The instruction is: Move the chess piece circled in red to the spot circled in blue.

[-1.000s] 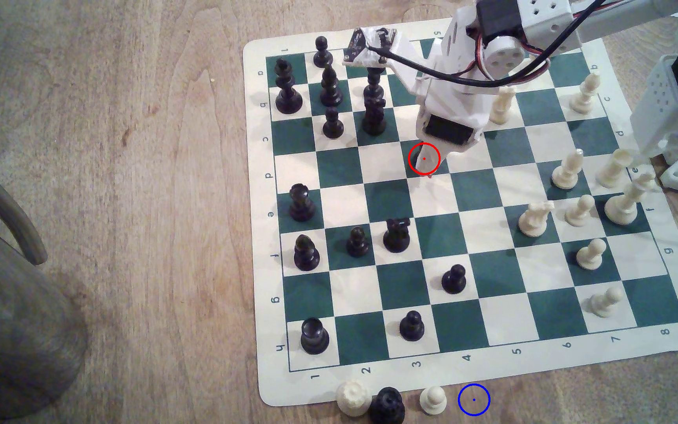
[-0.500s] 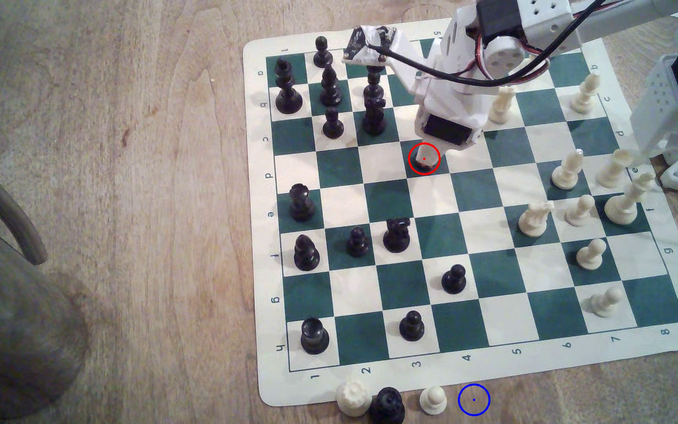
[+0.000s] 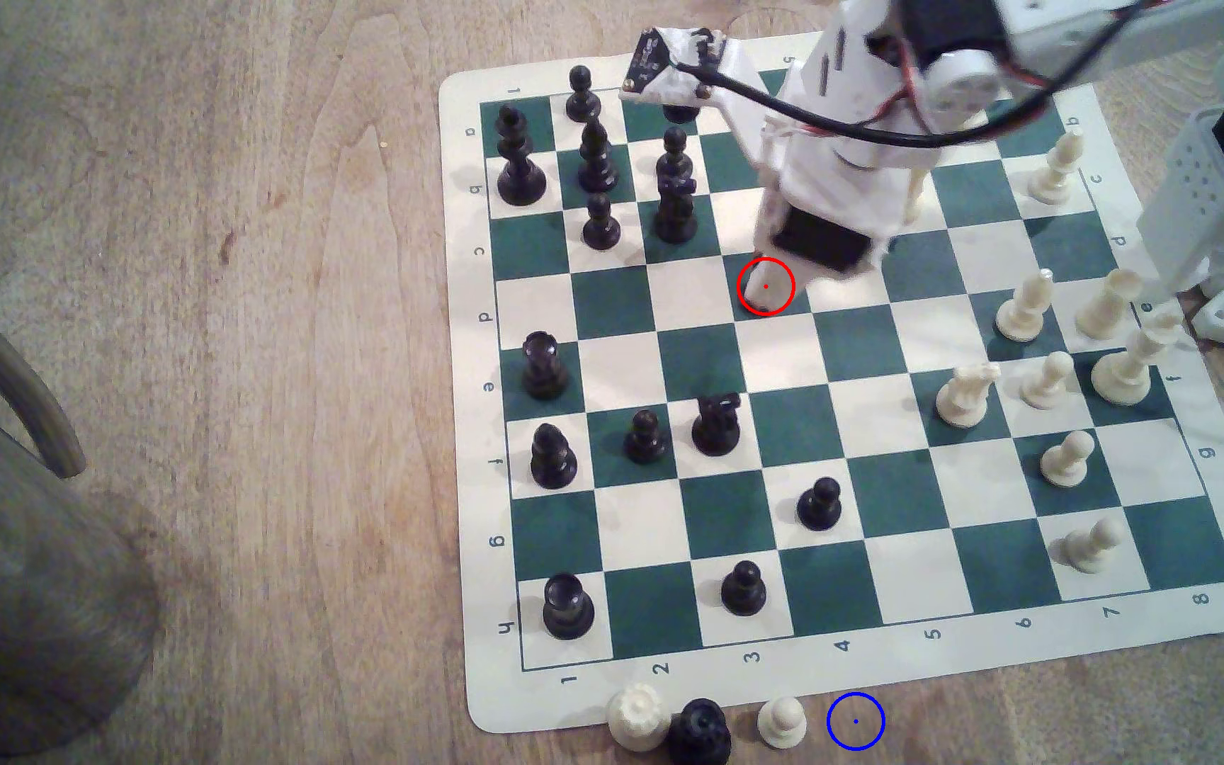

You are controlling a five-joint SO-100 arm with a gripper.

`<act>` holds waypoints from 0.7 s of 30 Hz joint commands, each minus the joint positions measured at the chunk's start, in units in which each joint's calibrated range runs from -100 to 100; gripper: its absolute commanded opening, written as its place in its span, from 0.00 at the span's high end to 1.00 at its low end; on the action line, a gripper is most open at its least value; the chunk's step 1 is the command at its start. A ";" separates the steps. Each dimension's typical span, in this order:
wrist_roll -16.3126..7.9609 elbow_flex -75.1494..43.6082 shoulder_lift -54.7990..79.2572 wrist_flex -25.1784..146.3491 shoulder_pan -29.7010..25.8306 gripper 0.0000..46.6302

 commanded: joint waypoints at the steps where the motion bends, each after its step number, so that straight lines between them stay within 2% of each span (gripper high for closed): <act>1: -1.76 -14.21 -4.47 6.31 -6.58 0.93; 3: -2.34 -21.01 -0.82 9.18 -10.49 0.93; 7: -3.22 -27.09 3.93 10.41 -15.73 0.94; 13: -3.86 -31.98 9.70 10.33 -22.15 0.94; 21: -3.52 -34.43 13.44 7.05 -29.03 0.95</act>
